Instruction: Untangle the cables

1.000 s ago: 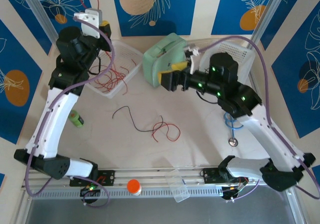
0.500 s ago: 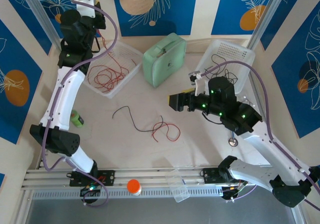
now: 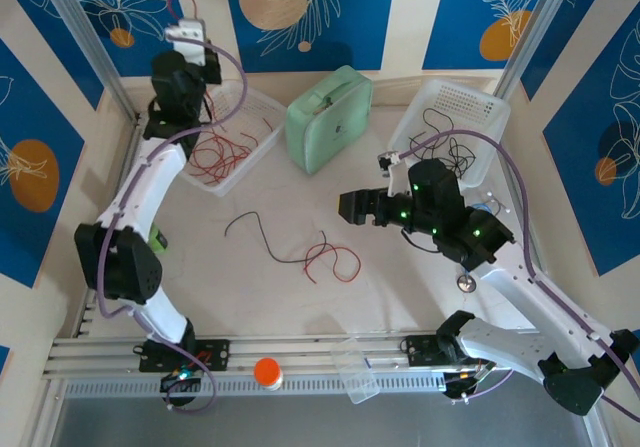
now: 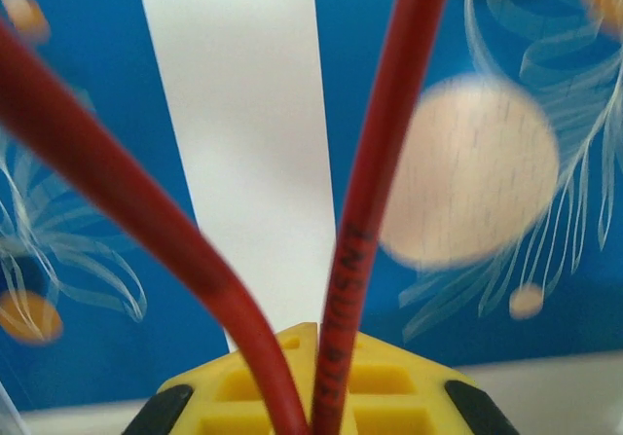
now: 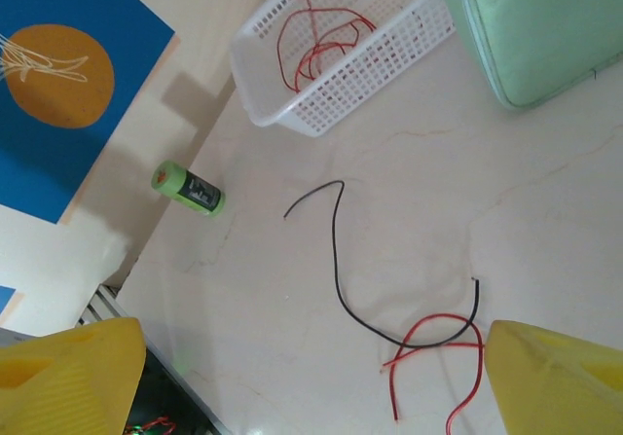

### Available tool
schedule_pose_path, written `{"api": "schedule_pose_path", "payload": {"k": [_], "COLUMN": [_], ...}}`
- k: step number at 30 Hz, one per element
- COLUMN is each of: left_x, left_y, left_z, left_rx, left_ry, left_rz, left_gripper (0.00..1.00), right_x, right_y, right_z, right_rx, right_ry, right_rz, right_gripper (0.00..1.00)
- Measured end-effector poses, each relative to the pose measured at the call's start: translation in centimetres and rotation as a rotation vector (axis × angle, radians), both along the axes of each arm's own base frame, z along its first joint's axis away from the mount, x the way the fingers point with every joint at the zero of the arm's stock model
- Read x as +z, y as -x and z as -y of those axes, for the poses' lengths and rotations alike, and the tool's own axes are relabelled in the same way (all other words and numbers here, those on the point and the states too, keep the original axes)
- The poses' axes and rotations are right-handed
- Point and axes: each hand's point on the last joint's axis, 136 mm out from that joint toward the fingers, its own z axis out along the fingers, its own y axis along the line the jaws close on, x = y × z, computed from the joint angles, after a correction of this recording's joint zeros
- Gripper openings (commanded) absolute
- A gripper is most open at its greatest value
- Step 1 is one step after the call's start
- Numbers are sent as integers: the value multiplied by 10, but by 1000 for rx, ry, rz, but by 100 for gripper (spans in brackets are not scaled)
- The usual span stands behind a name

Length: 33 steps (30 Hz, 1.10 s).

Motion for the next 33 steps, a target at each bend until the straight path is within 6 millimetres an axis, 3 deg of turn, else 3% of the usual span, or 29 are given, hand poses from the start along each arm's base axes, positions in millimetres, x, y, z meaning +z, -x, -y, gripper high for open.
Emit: {"api": "schedule_pose_path", "payload": {"k": [5, 8, 11, 17, 21, 23, 26, 31, 33], "left_x": [-136, -183, -201, -204, -239, -263, -285, -287, -282], "left_y": [-33, -34, -31, -47, -43, -37, -26, -9, -5], "left_z": [4, 3, 0, 0, -4, -6, -6, -3, -1], "left_rx": [15, 32, 51, 79, 95, 99, 96, 75, 63], "left_ry": [15, 25, 29, 7, -24, -41, -47, -38, -26], "left_rz": [-257, -374, -467, -609, -754, -848, -963, -1062, -1081], "left_gripper": [0, 0, 0, 0, 2, 23, 45, 60, 75], "right_x": [-24, -30, -32, -42, -43, -44, -50, -75, -86], "right_y": [5, 8, 11, 17, 18, 20, 19, 18, 19], "right_z": [2, 4, 5, 10, 11, 12, 12, 8, 5], "right_rx": [-8, -14, -20, -31, -40, -43, -45, -35, -25], "right_ry": [16, 21, 22, 58, 86, 106, 143, 223, 255], "right_rz": [-61, -86, -102, -181, -229, -258, -301, -380, -410], "right_gripper": [90, 90, 90, 89, 89, 89, 89, 88, 88]}}
